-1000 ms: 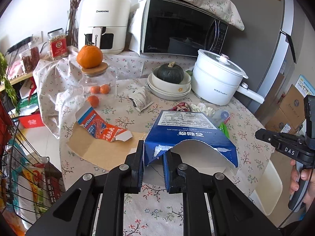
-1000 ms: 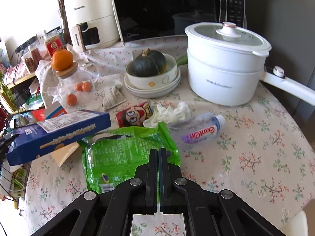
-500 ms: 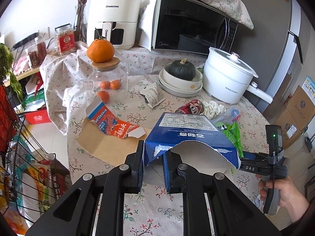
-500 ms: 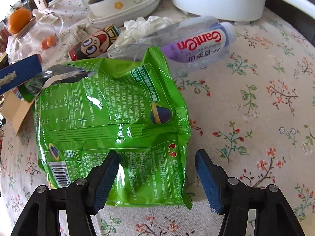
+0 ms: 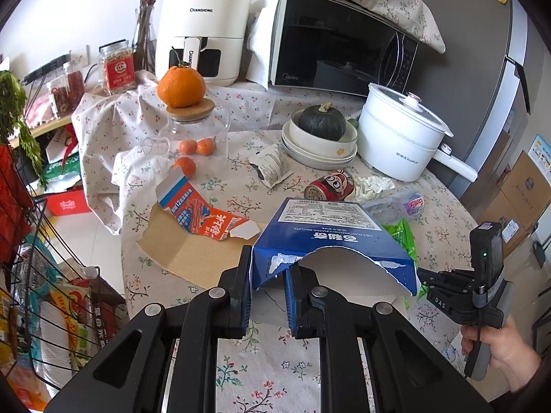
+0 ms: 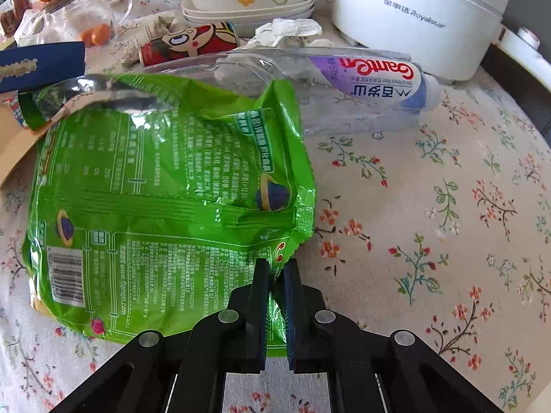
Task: Collect trash
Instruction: 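Lift the green wrapper with the right tool toward the white bin while the left tool holds the box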
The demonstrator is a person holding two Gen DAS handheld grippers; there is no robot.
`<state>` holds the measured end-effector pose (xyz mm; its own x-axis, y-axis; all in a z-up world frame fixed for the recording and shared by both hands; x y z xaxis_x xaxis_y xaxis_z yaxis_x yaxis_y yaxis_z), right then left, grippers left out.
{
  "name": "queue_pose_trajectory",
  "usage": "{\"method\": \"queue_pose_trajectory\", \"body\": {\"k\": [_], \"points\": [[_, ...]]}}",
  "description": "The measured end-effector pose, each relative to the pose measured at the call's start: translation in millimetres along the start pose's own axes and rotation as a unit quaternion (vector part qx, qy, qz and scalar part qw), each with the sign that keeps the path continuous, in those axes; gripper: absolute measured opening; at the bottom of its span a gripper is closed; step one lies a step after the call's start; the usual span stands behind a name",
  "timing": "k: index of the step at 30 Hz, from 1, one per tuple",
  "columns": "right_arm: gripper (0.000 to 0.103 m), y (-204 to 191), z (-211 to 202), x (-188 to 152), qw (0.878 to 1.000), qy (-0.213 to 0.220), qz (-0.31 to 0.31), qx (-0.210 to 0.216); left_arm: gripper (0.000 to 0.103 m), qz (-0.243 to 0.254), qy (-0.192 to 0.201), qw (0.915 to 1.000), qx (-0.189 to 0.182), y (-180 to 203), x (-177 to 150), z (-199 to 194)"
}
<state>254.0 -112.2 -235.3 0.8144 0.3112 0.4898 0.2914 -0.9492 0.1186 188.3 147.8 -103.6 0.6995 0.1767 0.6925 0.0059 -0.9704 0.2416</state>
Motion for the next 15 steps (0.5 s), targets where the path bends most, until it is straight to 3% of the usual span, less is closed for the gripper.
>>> {"method": "queue_pose_trajectory", "body": {"k": [9, 15], "points": [[0.002, 34, -70, -3, 0.998, 0.055, 0.034, 0.006, 0.017, 0.008, 0.010, 0.9998, -0.017, 16, 3, -8], [0.002, 76, -102, -3, 0.994, 0.085, 0.064, -0.023, 0.017, 0.038, 0.006, 0.9987, -0.033, 50, -2, -4]]}}
Point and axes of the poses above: each gripper's, at about its wrist camera, not at the fingertips, and z roughly the way its jaws point, y to its right, x to its top, the point moved 7 cm from there along z, roughly the way its jaws point, and after that the axes turned 10 degrees about -x, right-handed, at the moved point
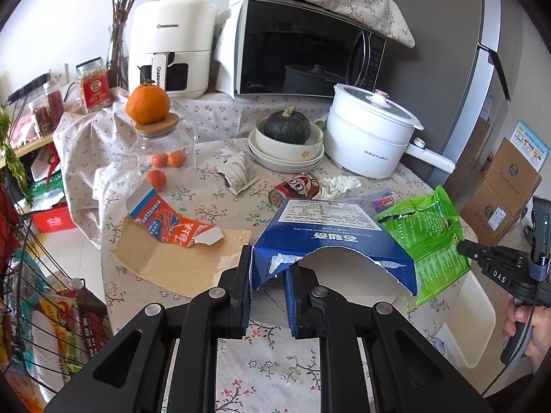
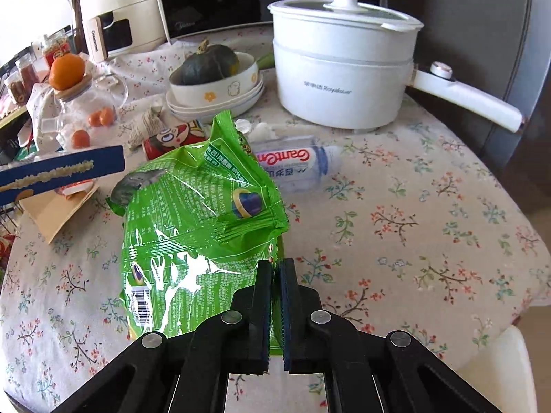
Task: Collect trash
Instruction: 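Lift the green wrapper with the right tool toward the white bin while the left tool holds the box, then open the right tool to drop the green wrapper while the left tool drops the blue box into the bin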
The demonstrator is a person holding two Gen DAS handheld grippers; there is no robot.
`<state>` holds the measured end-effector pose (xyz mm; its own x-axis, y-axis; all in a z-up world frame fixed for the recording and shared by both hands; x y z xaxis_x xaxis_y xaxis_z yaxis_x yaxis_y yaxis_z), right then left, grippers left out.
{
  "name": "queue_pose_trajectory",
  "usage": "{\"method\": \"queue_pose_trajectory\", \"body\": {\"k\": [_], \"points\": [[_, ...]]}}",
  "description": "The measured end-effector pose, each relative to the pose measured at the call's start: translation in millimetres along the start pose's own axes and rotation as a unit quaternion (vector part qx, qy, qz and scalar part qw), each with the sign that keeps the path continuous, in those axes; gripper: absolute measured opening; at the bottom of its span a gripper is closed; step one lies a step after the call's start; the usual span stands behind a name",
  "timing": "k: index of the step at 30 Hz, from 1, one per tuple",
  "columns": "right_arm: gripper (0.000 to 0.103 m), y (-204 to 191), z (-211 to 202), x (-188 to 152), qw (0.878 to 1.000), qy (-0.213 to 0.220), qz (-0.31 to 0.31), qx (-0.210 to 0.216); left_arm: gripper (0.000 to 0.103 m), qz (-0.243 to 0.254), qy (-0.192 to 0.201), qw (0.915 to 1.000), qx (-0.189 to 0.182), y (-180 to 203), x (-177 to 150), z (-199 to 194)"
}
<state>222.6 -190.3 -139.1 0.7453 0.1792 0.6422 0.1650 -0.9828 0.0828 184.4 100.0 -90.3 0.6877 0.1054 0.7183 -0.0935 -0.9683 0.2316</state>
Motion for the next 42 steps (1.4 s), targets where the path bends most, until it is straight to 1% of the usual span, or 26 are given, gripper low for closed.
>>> {"method": "queue_pose_trajectory", "body": {"k": [4, 12, 22, 28, 33, 40, 42], "points": [[0.002, 33, -14, -2, 0.999, 0.007, 0.024, -0.021, 0.017, 0.022, -0.006, 0.9997, -0.013, 26, -4, 6], [0.002, 95, -43, -20, 0.997, 0.011, 0.057, -0.058, 0.017, 0.061, -0.017, 0.9972, -0.039, 80, -10, 19], [0.002, 174, -64, -58, 0.989, -0.007, 0.092, -0.116, 0.017, 0.102, -0.034, 0.9917, -0.071, 140, -24, 36], [0.002, 225, -67, -92, 0.979, -0.043, 0.116, -0.159, 0.017, 0.126, -0.049, 0.9868, -0.088, 174, -38, 47], [0.002, 254, -62, -122, 0.970, -0.084, 0.126, -0.189, 0.017, 0.140, -0.065, 0.9821, -0.107, 200, -50, 58], [0.002, 269, -44, -158, 0.959, -0.156, 0.119, -0.206, 0.017, 0.172, -0.075, 0.9744, -0.123, 235, -65, 66], [0.002, 268, -37, -166, 0.958, -0.173, 0.122, -0.195, 0.017, 0.181, -0.078, 0.9717, -0.130, 244, -69, 68]]}}
Point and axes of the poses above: each gripper's, at about its wrist camera, not at the fingertips, and z roughly the way its jaws point, y to its right, x to its top, the point moved 7 cm from there along z, roughly the way its jaws point, and after that the axes turned 10 degrees about -x, right-handed, at the moved point
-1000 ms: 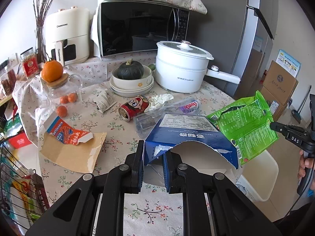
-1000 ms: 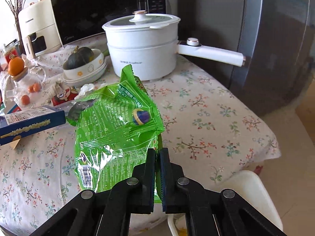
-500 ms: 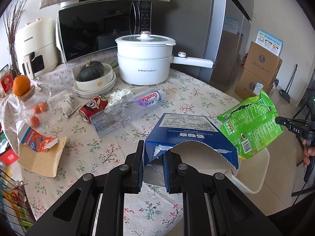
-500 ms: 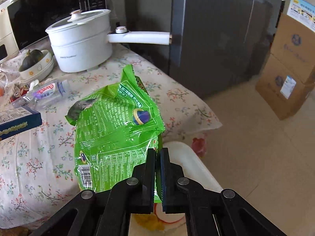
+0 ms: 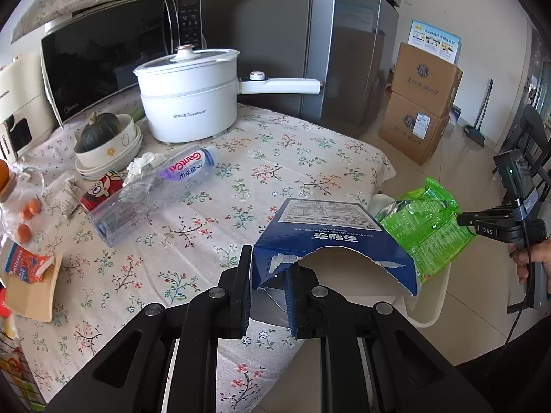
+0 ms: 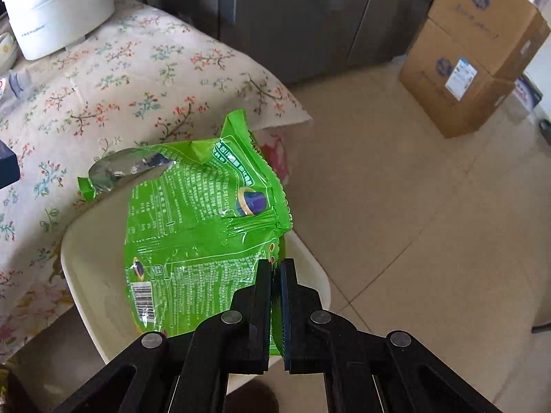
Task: Collect trash
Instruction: 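Open the right tool to drop the green wrapper while the left tool drops the blue box into the bin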
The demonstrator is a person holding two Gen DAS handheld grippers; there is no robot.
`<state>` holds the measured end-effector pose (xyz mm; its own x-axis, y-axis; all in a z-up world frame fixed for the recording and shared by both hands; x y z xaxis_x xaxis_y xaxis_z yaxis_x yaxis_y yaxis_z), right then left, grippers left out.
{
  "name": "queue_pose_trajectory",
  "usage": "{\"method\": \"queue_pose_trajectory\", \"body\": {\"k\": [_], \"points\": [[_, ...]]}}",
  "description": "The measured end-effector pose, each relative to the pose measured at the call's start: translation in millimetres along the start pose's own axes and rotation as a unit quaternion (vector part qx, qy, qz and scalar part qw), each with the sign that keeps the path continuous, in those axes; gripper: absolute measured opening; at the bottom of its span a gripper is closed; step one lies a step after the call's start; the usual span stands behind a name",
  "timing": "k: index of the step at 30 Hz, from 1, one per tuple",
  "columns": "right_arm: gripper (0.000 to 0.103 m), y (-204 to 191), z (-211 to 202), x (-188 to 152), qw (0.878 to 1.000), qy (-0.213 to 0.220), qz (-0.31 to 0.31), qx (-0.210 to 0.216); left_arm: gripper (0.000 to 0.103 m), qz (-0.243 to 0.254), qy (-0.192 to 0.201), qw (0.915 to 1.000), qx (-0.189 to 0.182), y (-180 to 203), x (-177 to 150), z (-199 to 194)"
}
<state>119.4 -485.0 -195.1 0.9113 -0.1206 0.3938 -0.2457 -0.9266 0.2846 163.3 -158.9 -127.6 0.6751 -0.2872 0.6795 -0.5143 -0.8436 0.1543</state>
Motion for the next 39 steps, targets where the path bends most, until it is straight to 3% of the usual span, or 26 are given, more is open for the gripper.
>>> {"method": "queue_pose_trajectory", "body": {"k": [4, 9, 11, 12, 13, 26, 34, 35, 38, 39], "points": [[0.003, -10, 16, -17, 0.999, -0.037, -0.023, 0.000, 0.017, 0.018, -0.006, 0.9998, -0.011, 18, 0, 8], [0.009, -20, 29, -31, 0.996, -0.074, -0.023, 0.041, 0.017, 0.038, -0.017, 0.9988, -0.026, 40, -3, 21], [0.027, -16, 29, -33, 0.996, -0.078, -0.011, 0.047, 0.017, 0.048, -0.020, 0.9981, -0.033, 49, -5, 26], [0.044, -13, 27, -33, 0.996, -0.076, -0.005, 0.047, 0.017, 0.053, -0.022, 0.9977, -0.036, 54, -5, 28], [0.052, -11, 25, -32, 0.996, -0.073, -0.001, 0.048, 0.017, 0.059, -0.025, 0.9972, -0.038, 58, -7, 31], [0.058, 15, 15, -27, 0.996, -0.075, 0.033, 0.033, 0.017, 0.108, -0.068, 0.9892, -0.072, 113, -24, 76], [0.061, 28, 14, -29, 0.996, -0.074, 0.044, 0.028, 0.022, 0.119, -0.066, 0.9880, -0.074, 119, -23, 90], [0.061, 28, 14, -29, 0.996, -0.073, 0.045, 0.028, 0.028, 0.118, -0.069, 0.9880, -0.070, 118, -23, 92], [0.064, 27, 11, -27, 0.996, -0.070, 0.044, 0.031, 0.072, 0.103, -0.084, 0.9895, -0.058, 109, -26, 95], [0.065, 26, 10, -27, 0.996, -0.068, 0.043, 0.033, 0.079, 0.096, -0.086, 0.9905, -0.048, 104, -27, 95]]}}
Point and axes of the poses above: each gripper's, at about its wrist camera, not at the fingertips, and z roughly the way its jaws point, y to its right, x to its top, the point moved 7 cm from there along z, roughly the way its jaws point, and after that the axes turned 10 degrees about -x, right-handed, at the moved point
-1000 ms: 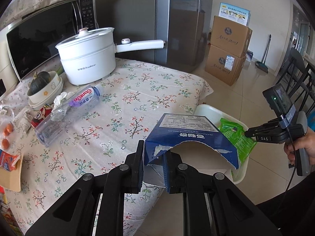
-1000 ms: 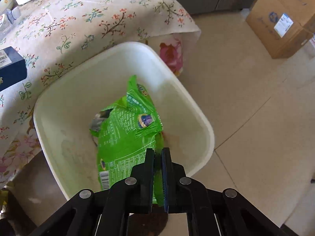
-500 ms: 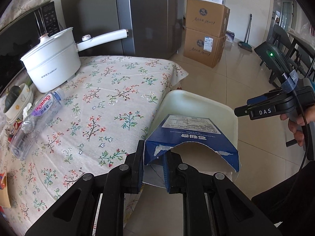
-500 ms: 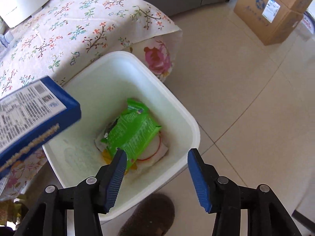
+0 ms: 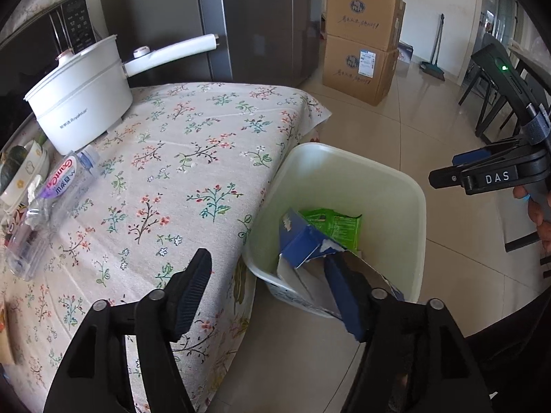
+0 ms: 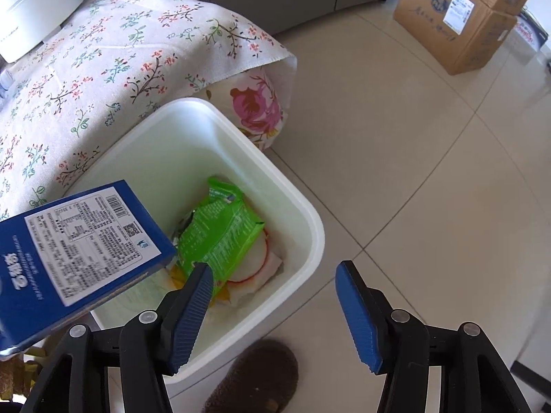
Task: Collect trash
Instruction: 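Open the right tool to drop the green wrapper while the left tool drops the blue box into the bin, then move both tools back over the table toward the cardboard and bottle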
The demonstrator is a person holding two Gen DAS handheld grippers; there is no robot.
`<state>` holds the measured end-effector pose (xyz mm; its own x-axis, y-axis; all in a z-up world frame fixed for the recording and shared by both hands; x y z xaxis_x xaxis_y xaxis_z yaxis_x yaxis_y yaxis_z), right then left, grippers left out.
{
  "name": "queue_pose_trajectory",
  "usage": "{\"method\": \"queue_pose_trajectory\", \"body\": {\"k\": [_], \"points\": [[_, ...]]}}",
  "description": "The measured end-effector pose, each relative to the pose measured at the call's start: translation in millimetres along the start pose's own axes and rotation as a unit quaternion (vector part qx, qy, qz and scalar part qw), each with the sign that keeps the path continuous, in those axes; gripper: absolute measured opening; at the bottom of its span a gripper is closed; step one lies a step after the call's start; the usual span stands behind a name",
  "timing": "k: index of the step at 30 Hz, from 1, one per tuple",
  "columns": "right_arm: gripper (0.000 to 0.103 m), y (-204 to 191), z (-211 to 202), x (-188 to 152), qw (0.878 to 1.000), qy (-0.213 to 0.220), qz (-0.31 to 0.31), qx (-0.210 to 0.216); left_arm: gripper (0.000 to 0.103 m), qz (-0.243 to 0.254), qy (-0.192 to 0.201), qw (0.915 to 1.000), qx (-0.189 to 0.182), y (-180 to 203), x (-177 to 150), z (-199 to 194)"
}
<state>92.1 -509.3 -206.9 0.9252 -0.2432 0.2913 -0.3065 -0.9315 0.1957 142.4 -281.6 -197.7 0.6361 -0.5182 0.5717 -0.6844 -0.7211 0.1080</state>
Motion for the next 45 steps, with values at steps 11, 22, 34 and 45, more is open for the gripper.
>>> {"method": "queue_pose_trajectory", "body": {"k": [11, 22, 34, 45], "points": [[0.072, -36, -24, 16, 0.999, 0.037, -0.037, 0.008, 0.100, -0.051, -0.008, 0.9973, 0.051, -57, -16, -26], [0.076, -101, -41, 36, 0.994, 0.066, -0.078, 0.026, 0.103, -0.129, 0.007, 0.9876, 0.089, -133, -39, -74], [0.078, -179, -57, 48, 0.987, 0.086, -0.127, 0.038, 0.103, -0.224, 0.039, 0.9626, 0.147, -216, -86, -129], [0.080, -270, -72, 54, 0.977, 0.101, -0.176, 0.059, 0.103, -0.309, 0.072, 0.9193, 0.233, -315, -151, -192]]}}
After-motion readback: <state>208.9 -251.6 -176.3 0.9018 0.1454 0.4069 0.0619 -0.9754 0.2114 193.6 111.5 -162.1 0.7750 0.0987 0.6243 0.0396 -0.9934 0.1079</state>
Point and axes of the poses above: each gripper's, at about its wrist camera, not at the fingertips, and z roughly the way its jaws point, y to its right, x to its top, the point moved 7 cm from there along z, roughly the way its jaws point, and after that the axes turned 10 degrees about -x, right-handed, at the moved point
